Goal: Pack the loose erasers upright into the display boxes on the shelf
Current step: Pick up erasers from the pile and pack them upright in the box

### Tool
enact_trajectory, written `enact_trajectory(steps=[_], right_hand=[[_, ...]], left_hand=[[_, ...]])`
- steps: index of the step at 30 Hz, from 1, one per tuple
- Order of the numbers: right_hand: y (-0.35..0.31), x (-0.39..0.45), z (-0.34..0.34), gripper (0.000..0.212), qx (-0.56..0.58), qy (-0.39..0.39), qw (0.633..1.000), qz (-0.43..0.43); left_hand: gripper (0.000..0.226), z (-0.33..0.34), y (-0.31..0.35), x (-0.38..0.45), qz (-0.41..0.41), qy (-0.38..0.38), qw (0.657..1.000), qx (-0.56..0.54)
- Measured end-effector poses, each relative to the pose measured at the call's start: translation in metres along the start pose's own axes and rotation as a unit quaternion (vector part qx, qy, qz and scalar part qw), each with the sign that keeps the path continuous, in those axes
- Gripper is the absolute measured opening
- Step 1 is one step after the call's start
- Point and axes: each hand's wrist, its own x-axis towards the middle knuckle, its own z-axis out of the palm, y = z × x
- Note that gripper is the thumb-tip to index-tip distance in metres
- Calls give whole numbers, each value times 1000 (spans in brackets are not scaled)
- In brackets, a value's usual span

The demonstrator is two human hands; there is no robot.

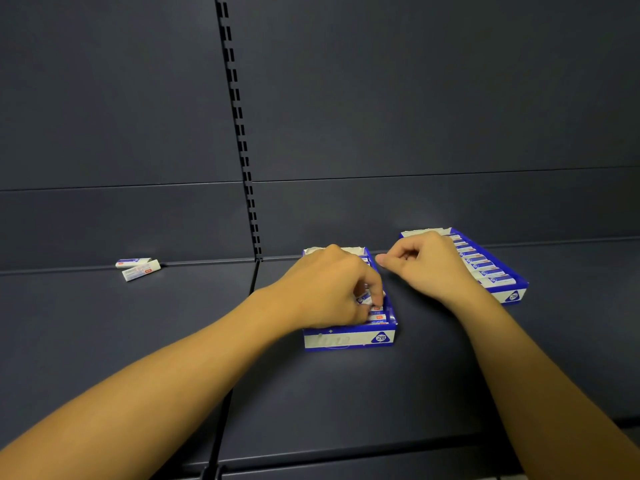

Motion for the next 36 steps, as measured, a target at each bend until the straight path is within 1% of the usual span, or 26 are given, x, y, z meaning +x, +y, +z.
enact_trajectory(steps=[3,8,11,21,31,36], right_hand=[[0,0,0,17,4,2,1000,0],[0,-1,0,17,3,9,1000,-10],[1,-1,0,18,0,10,1000,-6],[1,-1,0,18,-17,7,1000,2],[1,-1,0,19,-15,6,1000,1],[2,-1,4,18,-13,16,1000,-11]], left_hand=[[19,-2,-1,-1,-15,-8,1000,-25],[31,-4,0,1,-22,-5,999,-39],[29,-3,-3,5,-25,-13,999,-29],[34,1,-3,9,-10,-44,999,-10],[24,8,-3,9,11,-41,999,17],[32,7,-5,8,7,-47,999,11]])
